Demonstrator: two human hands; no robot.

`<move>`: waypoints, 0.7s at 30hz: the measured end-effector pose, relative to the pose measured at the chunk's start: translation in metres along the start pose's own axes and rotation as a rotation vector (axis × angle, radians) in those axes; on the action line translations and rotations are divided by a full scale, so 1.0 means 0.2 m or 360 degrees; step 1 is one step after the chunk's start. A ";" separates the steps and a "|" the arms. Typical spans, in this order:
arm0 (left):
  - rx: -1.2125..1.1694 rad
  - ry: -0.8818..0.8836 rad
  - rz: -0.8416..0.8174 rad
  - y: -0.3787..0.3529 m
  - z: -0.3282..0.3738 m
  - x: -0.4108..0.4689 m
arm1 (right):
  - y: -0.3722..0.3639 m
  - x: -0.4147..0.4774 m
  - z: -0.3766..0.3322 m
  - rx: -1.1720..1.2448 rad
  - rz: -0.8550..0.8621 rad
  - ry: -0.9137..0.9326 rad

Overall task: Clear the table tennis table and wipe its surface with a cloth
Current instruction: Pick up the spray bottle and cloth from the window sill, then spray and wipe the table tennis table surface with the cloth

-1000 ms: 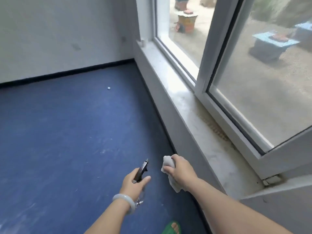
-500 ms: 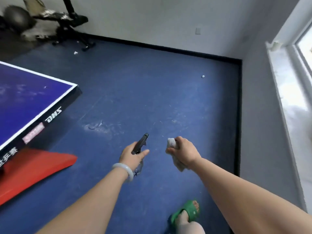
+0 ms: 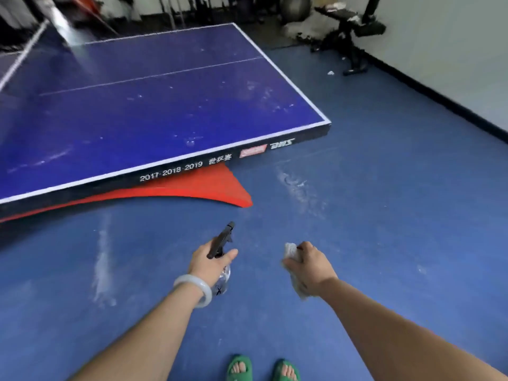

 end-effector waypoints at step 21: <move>-0.0451 0.0389 0.0808 1.77 -1.02 0.04 | -1.46 0.25 -2.04 -0.0369 -0.0740 0.0847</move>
Point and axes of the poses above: each hand's wrist, its own x-axis towards the middle knuckle, its own y-axis out of the back of the hand, z = x × y, the point moved 6 cm from there along x, towards the middle knuckle, and after that the axes turned 2 degrees about -x, right-handed, at the moved point
